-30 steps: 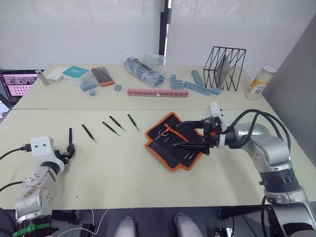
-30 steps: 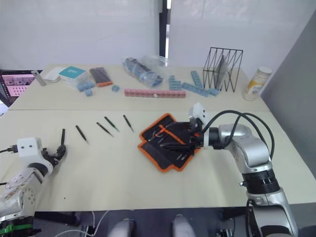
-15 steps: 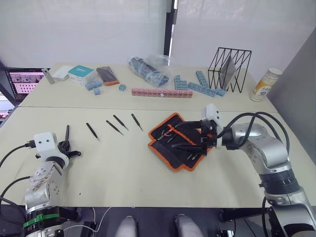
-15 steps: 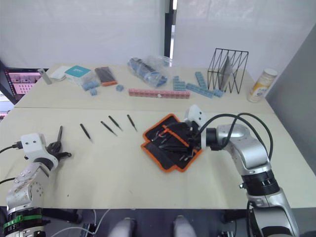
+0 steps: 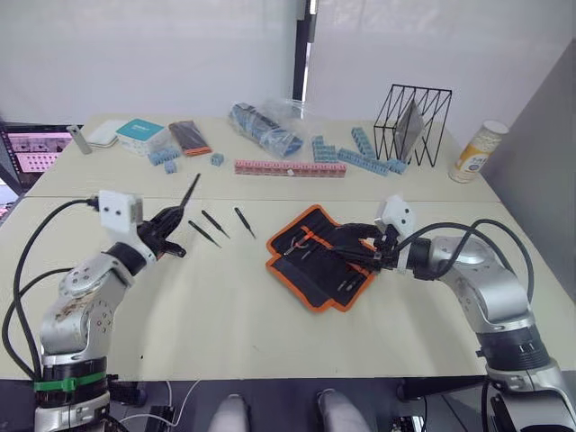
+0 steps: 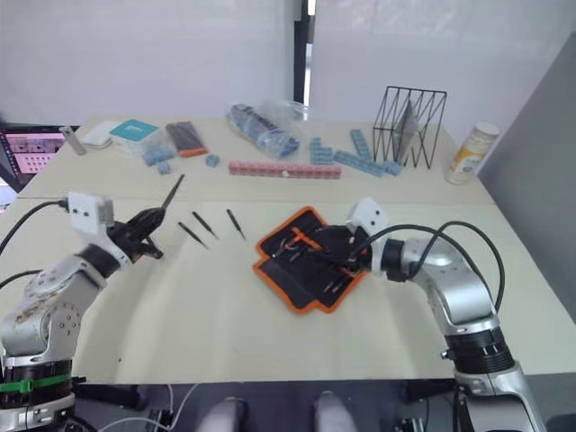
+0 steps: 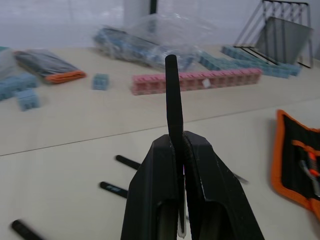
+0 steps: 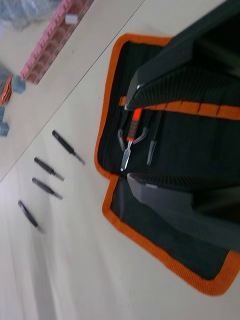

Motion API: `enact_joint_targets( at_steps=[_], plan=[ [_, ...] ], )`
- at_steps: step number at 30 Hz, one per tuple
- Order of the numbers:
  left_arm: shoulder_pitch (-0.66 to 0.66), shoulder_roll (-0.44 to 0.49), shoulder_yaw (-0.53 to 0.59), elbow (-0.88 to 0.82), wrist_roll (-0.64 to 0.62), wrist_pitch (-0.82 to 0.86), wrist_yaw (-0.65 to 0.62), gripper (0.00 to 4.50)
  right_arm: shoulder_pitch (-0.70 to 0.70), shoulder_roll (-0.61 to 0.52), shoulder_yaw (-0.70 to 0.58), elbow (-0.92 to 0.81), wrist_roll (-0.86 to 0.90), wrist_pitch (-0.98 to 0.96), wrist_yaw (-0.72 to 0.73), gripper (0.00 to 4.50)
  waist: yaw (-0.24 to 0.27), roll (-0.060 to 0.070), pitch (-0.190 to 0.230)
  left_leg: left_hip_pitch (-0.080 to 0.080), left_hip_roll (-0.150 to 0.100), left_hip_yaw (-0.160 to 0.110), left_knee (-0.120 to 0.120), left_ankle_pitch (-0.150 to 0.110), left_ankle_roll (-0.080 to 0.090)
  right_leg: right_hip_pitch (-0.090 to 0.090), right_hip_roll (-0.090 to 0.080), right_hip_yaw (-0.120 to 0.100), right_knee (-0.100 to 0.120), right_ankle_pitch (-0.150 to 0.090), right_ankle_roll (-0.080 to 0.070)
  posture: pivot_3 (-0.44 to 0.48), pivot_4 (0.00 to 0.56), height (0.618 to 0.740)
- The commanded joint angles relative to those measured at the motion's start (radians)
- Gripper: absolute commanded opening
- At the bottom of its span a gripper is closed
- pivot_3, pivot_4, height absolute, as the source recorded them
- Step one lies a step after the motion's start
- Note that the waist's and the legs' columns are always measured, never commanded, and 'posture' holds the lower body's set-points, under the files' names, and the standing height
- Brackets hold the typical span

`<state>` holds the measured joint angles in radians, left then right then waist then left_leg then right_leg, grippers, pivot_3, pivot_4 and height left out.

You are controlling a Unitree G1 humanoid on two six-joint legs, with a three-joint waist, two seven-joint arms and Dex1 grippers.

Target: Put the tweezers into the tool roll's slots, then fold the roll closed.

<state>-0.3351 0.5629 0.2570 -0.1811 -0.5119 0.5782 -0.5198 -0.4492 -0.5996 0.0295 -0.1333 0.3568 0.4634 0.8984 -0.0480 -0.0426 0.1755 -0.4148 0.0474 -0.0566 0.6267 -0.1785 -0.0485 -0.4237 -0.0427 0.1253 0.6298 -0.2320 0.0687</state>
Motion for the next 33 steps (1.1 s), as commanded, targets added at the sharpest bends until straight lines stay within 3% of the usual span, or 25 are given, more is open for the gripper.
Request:
enact_joint_targets(
  at_steps=[1, 4, 12, 20, 33],
  plan=[
    [-0.067, 0.033, -0.095, -0.06, 0.0, 0.083, -0.035, 0.0, 0.036, 0.014, -0.045, 0.012, -0.004, -0.026, -0.05, 0.95, 0.0, 0.0, 0.0, 0.0, 0.0, 0.0, 0.0, 0.0, 0.0, 0.0, 0.0, 0.0, 0.0, 0.0, 0.0, 0.0, 0.15, 0.737],
    [-0.115, 0.042, -0.187, -0.083, -0.026, 0.225, -0.05, 0.0, 0.08, 0.026, -0.067, 0.034, -0.001, -0.036, -0.081, 0.02, 0.0, 0.0, 0.0, 0.0, 0.0, 0.0, 0.0, 0.0, 0.0, 0.0, 0.0, 0.001, 0.0, 0.0, 0.0, 0.0, 0.15, 0.737],
    [-0.233, -0.037, -0.333, -0.081, -0.041, 0.397, -0.062, 0.0, 0.153, 0.06, -0.037, 0.097, -0.043, -0.106, -0.102, 0.02, -0.003, 0.0, 0.0, 0.0, 0.0, 0.0, 0.0, 0.0, 0.0, 0.0, 0.0, 0.001, 0.0, 0.0, 0.001, 0.0, 0.15, 0.737],
    [-0.301, -0.085, -0.402, -0.026, -0.01, 0.424, -0.075, 0.0, 0.16, 0.101, -0.023, 0.255, -0.099, -0.197, -0.114, 0.02, -0.016, 0.0, 0.0, 0.0, 0.0, 0.0, 0.0, 0.0, 0.0, 0.0, 0.0, 0.001, 0.001, 0.0, 0.001, 0.0, 0.15, 0.737],
    [-0.297, -0.138, -0.489, 0.011, 0.077, 0.533, 0.012, 0.0, 0.166, 0.123, -0.009, 0.306, -0.103, -0.211, -0.103, 0.02, -0.02, 0.0, 0.0, 0.003, -0.001, -0.001, 0.002, 0.0, 0.0, 0.004, 0.0, 0.001, 0.001, 0.001, 0.002, 0.0, 0.15, 0.737]
  ],
)
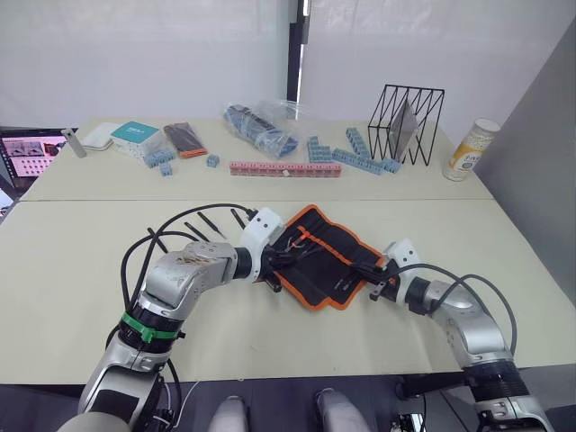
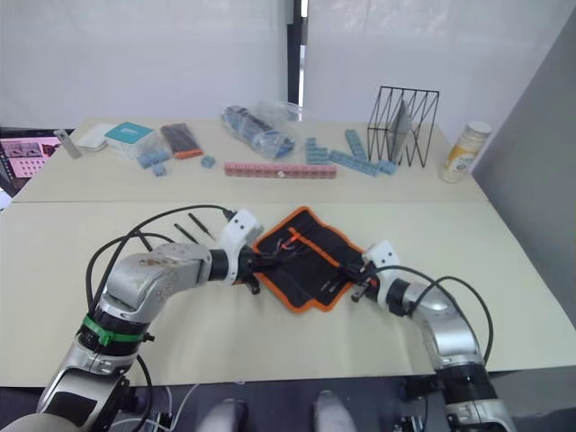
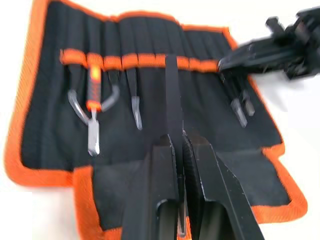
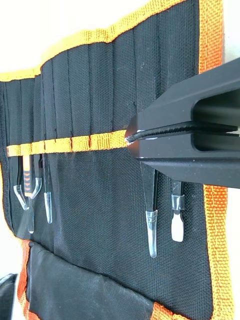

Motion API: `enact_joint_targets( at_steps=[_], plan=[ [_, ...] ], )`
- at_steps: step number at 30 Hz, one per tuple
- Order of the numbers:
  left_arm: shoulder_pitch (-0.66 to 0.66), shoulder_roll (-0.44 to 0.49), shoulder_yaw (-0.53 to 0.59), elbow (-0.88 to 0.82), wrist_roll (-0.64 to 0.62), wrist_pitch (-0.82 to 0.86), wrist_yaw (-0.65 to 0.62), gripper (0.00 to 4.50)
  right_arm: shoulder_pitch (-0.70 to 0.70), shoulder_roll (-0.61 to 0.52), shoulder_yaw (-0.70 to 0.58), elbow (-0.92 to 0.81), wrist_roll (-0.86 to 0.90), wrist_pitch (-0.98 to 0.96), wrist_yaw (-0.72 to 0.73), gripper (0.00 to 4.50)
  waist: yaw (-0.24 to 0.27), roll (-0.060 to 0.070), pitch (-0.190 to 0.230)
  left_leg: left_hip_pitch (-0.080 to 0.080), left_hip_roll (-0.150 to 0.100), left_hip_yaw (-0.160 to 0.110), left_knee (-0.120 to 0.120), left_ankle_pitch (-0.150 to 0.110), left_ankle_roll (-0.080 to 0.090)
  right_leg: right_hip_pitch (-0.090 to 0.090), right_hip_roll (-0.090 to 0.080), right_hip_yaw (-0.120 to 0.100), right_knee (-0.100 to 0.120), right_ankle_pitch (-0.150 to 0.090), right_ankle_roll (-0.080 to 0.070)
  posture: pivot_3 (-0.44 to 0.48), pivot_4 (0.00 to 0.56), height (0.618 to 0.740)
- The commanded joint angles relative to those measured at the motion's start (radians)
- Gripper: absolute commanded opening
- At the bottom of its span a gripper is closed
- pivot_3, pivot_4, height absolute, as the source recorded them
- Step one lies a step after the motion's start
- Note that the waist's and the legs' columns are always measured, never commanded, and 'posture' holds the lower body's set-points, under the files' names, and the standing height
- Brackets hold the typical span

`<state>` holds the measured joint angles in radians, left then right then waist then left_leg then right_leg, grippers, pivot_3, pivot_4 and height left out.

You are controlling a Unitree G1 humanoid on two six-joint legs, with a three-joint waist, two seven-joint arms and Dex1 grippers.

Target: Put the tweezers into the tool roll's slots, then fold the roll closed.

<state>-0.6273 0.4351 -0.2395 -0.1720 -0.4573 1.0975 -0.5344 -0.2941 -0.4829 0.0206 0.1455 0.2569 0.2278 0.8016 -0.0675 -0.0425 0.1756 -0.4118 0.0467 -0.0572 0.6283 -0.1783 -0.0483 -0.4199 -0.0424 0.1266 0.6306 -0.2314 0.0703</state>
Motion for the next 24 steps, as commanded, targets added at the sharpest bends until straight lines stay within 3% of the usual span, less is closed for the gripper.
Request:
enact_joint_targets(
  at_steps=[1, 11, 24],
  plan=[
    [-0.005, -0.013, 0.007, 0.004, 0.029, 0.012, 0.032, 0.0, 0.01, 0.006, 0.001, 0.035, -0.007, 0.024, -0.006, 0.02, -0.002, 0.0, 0.0, 0.0, 0.0, 0.0, 0.0, 0.0, 0.0, 0.0, 0.0, 0.0, 0.0, 0.0, 0.0, 0.0, 0.15, 0.737],
    [-0.015, -0.057, 0.026, 0.045, 0.051, -0.024, 0.045, 0.0, 0.004, 0.009, 0.002, 0.049, -0.006, 0.032, 0.001, 0.02, -0.002, 0.0, 0.0, 0.005, 0.0, 0.0, 0.0, 0.0, 0.0, 0.005, 0.0, 0.0, 0.0, 0.0, 0.0, 0.0, 0.15, 0.737],
    [-0.114, -0.172, -0.078, 0.344, 0.206, -0.3, -0.016, 0.0, 0.006, 0.002, 0.025, 0.059, -0.035, 0.041, -0.005, 0.02, -0.002, 0.0, 0.0, 0.011, -0.001, -0.001, 0.001, 0.0, 0.0, 0.014, 0.0, 0.0, -0.003, 0.0, 0.0, 0.0, 0.15, 0.737]
  ],
)
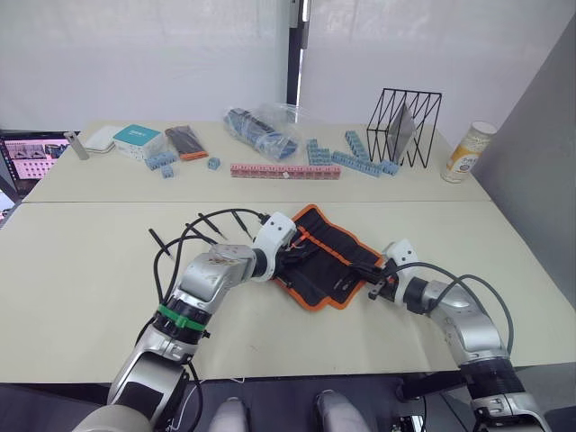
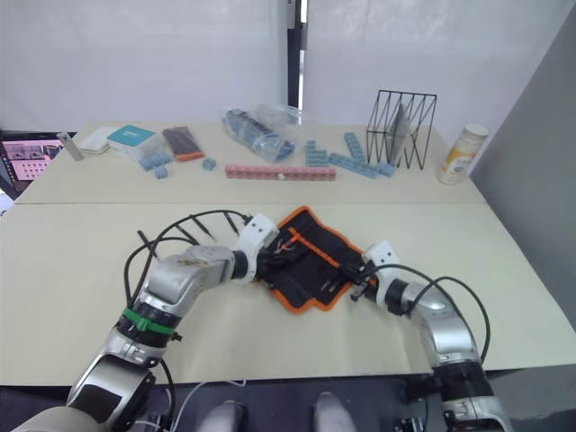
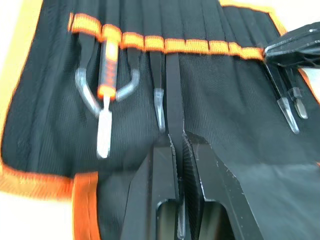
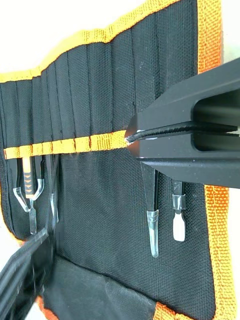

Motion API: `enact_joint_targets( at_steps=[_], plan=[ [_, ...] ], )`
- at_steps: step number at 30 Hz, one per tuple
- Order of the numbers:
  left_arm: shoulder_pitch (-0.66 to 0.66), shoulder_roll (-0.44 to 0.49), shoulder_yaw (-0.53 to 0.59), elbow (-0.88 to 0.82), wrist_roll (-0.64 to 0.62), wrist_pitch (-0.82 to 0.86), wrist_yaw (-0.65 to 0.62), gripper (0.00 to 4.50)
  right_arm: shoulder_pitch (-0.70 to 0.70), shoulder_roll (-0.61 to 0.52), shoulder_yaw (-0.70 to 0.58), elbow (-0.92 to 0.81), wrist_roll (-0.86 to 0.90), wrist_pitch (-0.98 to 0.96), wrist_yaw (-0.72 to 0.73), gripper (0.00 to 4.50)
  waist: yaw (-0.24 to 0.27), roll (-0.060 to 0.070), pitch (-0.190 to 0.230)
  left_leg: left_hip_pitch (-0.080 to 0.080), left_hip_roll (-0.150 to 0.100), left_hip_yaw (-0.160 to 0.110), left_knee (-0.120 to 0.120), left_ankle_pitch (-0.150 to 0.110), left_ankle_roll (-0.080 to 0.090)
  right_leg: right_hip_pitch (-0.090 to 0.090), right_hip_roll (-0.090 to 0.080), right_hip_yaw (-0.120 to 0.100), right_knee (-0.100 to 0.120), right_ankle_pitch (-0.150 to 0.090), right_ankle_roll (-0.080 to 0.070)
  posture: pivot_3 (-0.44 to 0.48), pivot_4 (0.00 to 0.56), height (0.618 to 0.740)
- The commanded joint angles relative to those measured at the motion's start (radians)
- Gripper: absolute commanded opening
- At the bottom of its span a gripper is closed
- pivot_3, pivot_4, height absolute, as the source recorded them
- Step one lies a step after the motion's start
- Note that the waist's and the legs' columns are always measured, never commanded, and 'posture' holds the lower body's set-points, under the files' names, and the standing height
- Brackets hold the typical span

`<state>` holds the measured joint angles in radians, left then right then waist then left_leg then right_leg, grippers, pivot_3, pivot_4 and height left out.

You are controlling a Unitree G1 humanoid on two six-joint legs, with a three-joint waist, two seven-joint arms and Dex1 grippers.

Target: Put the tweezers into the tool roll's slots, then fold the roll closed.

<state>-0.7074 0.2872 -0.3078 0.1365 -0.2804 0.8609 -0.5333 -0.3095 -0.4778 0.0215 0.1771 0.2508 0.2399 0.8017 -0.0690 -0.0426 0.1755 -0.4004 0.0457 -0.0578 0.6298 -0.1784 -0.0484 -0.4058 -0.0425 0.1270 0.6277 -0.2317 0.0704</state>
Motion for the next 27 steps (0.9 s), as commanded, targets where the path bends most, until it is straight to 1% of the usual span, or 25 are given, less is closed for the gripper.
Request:
enact_joint_targets(
  at_steps=[1, 6, 11, 14, 19, 22, 24, 26, 27],
  plan=[
    [-0.042, -0.036, -0.014, 0.056, 0.038, -0.08, -0.023, 0.0, 0.022, -0.001, 0.027, 0.028, -0.031, 0.029, -0.007, 0.02, 0.0, 0.0, 0.0, 0.0, 0.0, 0.0, 0.0, 0.0, 0.0, 0.0, 0.0, 0.0, 0.0, 0.0, 0.0, 0.0, 0.15, 0.737],
    [-0.069, -0.093, -0.01, 0.152, 0.077, -0.151, -0.029, 0.0, 0.025, 0.003, 0.033, 0.022, -0.033, 0.033, -0.013, 0.02, 0.0, 0.0, 0.0, 0.0, 0.0, 0.0, 0.0, 0.0, 0.0, 0.0, 0.0, 0.0, 0.0, 0.0, 0.0, 0.0, 0.15, 0.737],
    [-0.074, -0.157, -0.035, 0.27, 0.173, -0.31, 0.018, 0.0, 0.025, 0.013, 0.034, 0.022, -0.033, 0.041, -0.032, 0.02, 0.001, 0.0, 0.0, 0.001, -0.001, -0.001, 0.0, 0.0, 0.0, 0.002, 0.0, 0.0, -0.001, 0.0, 0.0, 0.0, 0.15, 0.737],
    [-0.072, -0.188, -0.022, 0.318, 0.19, -0.358, 0.017, 0.0, 0.029, 0.019, 0.036, 0.019, -0.033, 0.043, -0.042, 0.02, 0.001, 0.0, 0.0, 0.001, -0.001, -0.001, 0.001, 0.0, 0.0, 0.002, 0.0, 0.001, -0.001, -0.001, -0.001, 0.0, 0.15, 0.737],
    [-0.085, -0.223, 0.005, 0.407, 0.216, -0.454, 0.029, 0.0, 0.033, 0.022, 0.034, 0.02, -0.032, 0.043, -0.052, 0.02, 0.002, -0.001, 0.0, 0.001, -0.001, -0.001, 0.003, 0.0, 0.0, 0.003, 0.0, 0.001, -0.001, -0.003, -0.004, 0.0, 0.15, 0.737],
    [-0.093, -0.226, 0.011, 0.448, 0.239, -0.499, 0.028, 0.0, 0.032, 0.021, 0.034, 0.022, -0.032, 0.041, -0.052, 0.02, 0.002, -0.001, 0.0, 0.001, -0.001, -0.001, 0.003, 0.0, 0.0, 0.003, 0.0, 0.001, -0.002, -0.003, -0.004, 0.0, 0.15, 0.737],
    [-0.082, -0.22, 0.025, 0.435, 0.221, -0.492, -0.007, 0.0, 0.027, 0.021, 0.033, 0.027, -0.032, 0.04, -0.052, 0.02, 0.002, -0.001, 0.0, 0.001, -0.001, -0.001, 0.003, 0.0, 0.0, 0.003, 0.0, 0.001, -0.002, -0.003, -0.004, 0.0, 0.15, 0.737],
    [-0.06, -0.205, 0.037, 0.391, 0.203, -0.47, -0.045, 0.81, 0.021, 0.022, 0.032, 0.033, -0.032, 0.038, -0.053, 0.0, 0.0, -0.001, 0.0, 0.0, -0.001, -0.001, 0.003, 0.0, 0.0, 0.003, 0.0, 0.001, -0.002, -0.003, -0.004, 0.0, 0.15, 0.737],
    [-0.046, -0.193, 0.042, 0.361, 0.197, -0.455, -0.058, 1.08, 0.02, 0.024, 0.031, 0.037, -0.032, 0.035, -0.055, 0.0, -0.001, 0.0, 0.0, 0.0, -0.001, 0.0, 0.003, 0.0, 0.0, 0.003, 0.0, 0.001, -0.002, -0.003, -0.004, 0.0, 0.15, 0.737]
  ],
)
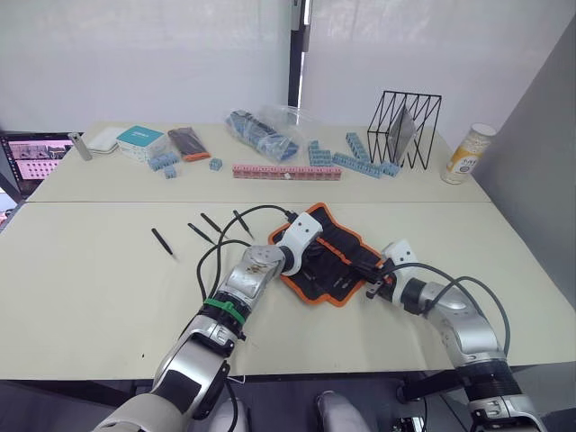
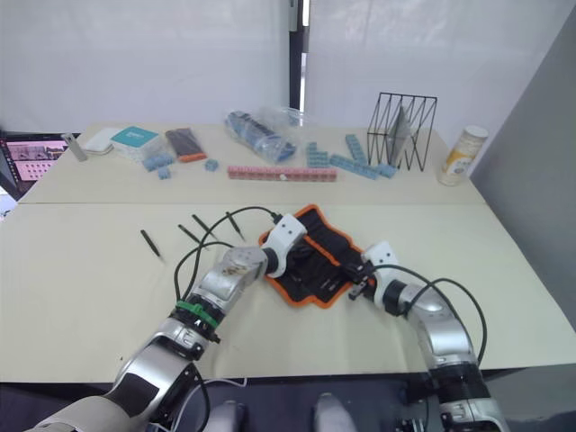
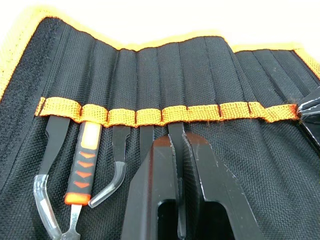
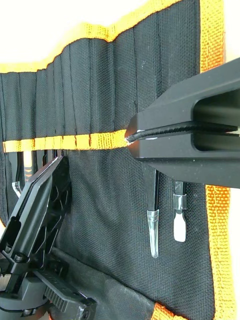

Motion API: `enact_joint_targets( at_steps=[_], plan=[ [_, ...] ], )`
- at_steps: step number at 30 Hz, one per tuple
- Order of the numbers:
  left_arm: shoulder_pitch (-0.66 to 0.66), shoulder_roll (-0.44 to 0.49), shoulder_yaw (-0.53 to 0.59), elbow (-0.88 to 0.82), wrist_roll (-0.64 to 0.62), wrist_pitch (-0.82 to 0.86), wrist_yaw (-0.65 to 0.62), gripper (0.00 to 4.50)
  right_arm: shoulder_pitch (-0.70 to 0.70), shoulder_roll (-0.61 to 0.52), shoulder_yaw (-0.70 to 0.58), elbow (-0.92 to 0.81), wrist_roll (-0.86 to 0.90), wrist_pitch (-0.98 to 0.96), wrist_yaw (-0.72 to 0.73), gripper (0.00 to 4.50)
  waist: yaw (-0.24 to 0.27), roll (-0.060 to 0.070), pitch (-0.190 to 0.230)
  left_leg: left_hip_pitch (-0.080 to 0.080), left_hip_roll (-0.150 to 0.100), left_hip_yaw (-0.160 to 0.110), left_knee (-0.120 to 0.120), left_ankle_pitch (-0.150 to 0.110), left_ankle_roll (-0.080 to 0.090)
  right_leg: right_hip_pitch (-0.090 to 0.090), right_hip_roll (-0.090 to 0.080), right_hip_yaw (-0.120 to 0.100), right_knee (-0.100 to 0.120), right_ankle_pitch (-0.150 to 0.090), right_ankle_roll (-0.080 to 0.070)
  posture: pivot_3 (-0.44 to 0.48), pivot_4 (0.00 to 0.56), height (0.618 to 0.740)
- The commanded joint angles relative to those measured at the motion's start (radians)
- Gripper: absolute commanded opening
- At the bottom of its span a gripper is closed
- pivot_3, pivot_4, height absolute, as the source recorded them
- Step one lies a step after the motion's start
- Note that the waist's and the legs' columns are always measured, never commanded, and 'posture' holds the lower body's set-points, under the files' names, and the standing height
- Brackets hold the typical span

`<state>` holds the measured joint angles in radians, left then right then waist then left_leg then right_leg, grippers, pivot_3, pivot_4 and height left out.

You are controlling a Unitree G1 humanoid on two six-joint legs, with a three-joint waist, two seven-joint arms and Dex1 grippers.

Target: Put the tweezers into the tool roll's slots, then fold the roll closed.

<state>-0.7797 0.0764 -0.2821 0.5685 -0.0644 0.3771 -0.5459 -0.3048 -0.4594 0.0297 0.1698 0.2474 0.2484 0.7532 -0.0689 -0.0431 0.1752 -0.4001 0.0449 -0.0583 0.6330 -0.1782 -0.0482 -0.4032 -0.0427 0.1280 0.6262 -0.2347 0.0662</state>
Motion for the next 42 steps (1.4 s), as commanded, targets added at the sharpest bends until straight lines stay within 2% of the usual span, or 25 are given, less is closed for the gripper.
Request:
enact_joint_targets(
  at_steps=[1, 5, 9, 10, 15, 17, 20, 22, 24, 29, 33, 39, 42],
  plan=[
    [0.047, 0.037, 0.02, -0.117, -0.023, 0.053, -0.06, 1.41, 0.015, 0.01, 0.02, 0.049, -0.029, 0.023, -0.012, 0.0, -0.003, 0.0, 0.0, 0.0, 0.0, 0.0, 0.0, 0.0, 0.0, 0.0, 0.0, 0.0, 0.0, 0.0, 0.0, 0.0, 0.15, 0.737],
    [0.134, 0.123, 0.095, -0.382, -0.109, 0.218, -0.103, 2.76, 0.028, 0.025, 0.011, 0.058, -0.031, 0.009, -0.026, 0.0, -0.017, 0.0, 0.0, 0.001, 0.0, 0.0, -0.005, 0.0, 0.0, -0.001, 0.0, 0.0, 0.001, 0.003, 0.006, 0.0, 0.15, 0.737],
    [0.199, 0.2, 0.182, -0.565, -0.18, 0.338, -0.106, 4.01, 0.033, 0.027, 0.011, 0.068, -0.034, -0.003, -0.024, 0.0, -0.019, 0.0, 0.0, 0.002, 0.0, -0.001, -0.005, 0.0, 0.0, -0.002, 0.0, 0.0, 0.003, 0.003, 0.005, 0.0, 0.15, 0.737],
    [0.212, 0.219, 0.209, -0.601, -0.199, 0.362, -0.105, 4.45, 0.032, 0.027, 0.012, 0.072, -0.035, -0.006, -0.023, 0.0, -0.019, 0.0, 0.0, 0.002, 0.0, -0.001, -0.005, 0.0, 0.0, -0.001, 0.0, 0.0, 0.002, 0.003, 0.005, 0.0, 0.15, 0.737],
    [0.288, 0.294, 0.375, -0.784, -0.315, 0.435, -0.091, 4.49, 0.014, 0.03, 0.014, 0.088, -0.029, -0.023, -0.007, 0.0, -0.021, 0.0, 0.0, 0.002, 0.001, -0.001, -0.005, 0.0, 0.0, -0.001, 0.0, 0.0, 0.001, 0.0, -0.001, 0.0, 0.15, 0.737],
    [0.339, 0.336, 0.441, -0.84, -0.325, 0.44, -0.07, 4.49, 0.007, 0.037, 0.01, 0.098, -0.026, -0.038, -0.007, 0.0, -0.024, 0.0, 0.0, 0.002, 0.001, 0.0, -0.005, 0.0, 0.0, -0.001, 0.0, 0.0, 0.001, 0.0, -0.001, 0.0, 0.15, 0.737],
    [0.434, 0.366, 0.543, -0.906, -0.323, 0.315, -0.054, 4.49, 0.0, 0.053, 0.009, 0.112, -0.023, -0.061, -0.005, 0.0, -0.03, 0.0, 0.0, 0.003, 0.001, 0.0, -0.005, 0.0, 0.0, -0.001, 0.0, 0.0, 0.001, -0.001, -0.001, 0.0, 0.15, 0.737],
    [0.518, 0.385, 0.619, -0.956, -0.328, 0.296, -0.03, 4.49, -0.004, 0.061, 0.015, 0.121, -0.026, -0.073, 0.001, 0.0, -0.031, 0.0, 0.0, 0.003, 0.002, 0.001, -0.006, 0.0, 0.0, -0.001, 0.0, 0.0, 0.001, -0.001, -0.001, 0.0, 0.15, 0.737],
    [0.649, 0.392, 0.714, -1.003, -0.309, 0.243, -0.004, 4.49, -0.011, 0.065, 0.028, 0.13, -0.03, -0.077, 0.017, 0.0, -0.033, -0.001, 0.0, 0.003, 0.002, 0.001, -0.005, 0.0, 0.0, -0.001, 0.0, 0.0, 0.0, -0.001, -0.003, 0.0, 0.15, 0.737],
    [0.824, 0.35, 0.823, -1.041, -0.253, 0.114, 0.105, 4.49, -0.024, 0.067, 0.04, 0.144, -0.032, -0.077, 0.043, 0.0, -0.026, -0.005, 0.0, 0.004, 0.004, 0.003, -0.006, 0.0, 0.0, -0.002, 0.0, -0.001, -0.001, -0.003, -0.006, 0.0, 0.15, 0.737],
    [1.029, 0.228, 0.865, -1.09, -0.193, 0.014, 0.21, 4.49, -0.052, 0.068, 0.046, 0.179, -0.041, -0.085, 0.065, 0.0, -0.03, -0.006, 0.0, 0.004, 0.004, 0.005, -0.005, -0.005, -0.008, -0.001, -0.001, 0.0, -0.005, -0.006, -0.009, 0.0, 0.15, 0.737],
    [1.135, 0.038, 0.892, -1.104, -0.265, -0.066, 0.314, 4.49, -0.074, 0.069, 0.047, 0.21, -0.046, -0.095, 0.083, 0.0, -0.027, -0.008, 0.0, 0.003, 0.005, 0.004, -0.006, -0.005, -0.009, -0.002, -0.001, -0.002, -0.008, -0.005, -0.009, 0.0, 0.15, 0.737],
    [1.177, -0.001, 0.86, -1.109, -0.253, -0.101, 0.327, 4.49, -0.076, 0.072, 0.053, 0.211, -0.051, -0.091, 0.091, 0.0, -0.029, -0.008, -0.001, 0.002, 0.005, 0.005, -0.006, -0.005, -0.009, -0.001, -0.001, -0.001, -0.012, -0.006, -0.009, 0.0, 0.15, 0.737]
  ],
)
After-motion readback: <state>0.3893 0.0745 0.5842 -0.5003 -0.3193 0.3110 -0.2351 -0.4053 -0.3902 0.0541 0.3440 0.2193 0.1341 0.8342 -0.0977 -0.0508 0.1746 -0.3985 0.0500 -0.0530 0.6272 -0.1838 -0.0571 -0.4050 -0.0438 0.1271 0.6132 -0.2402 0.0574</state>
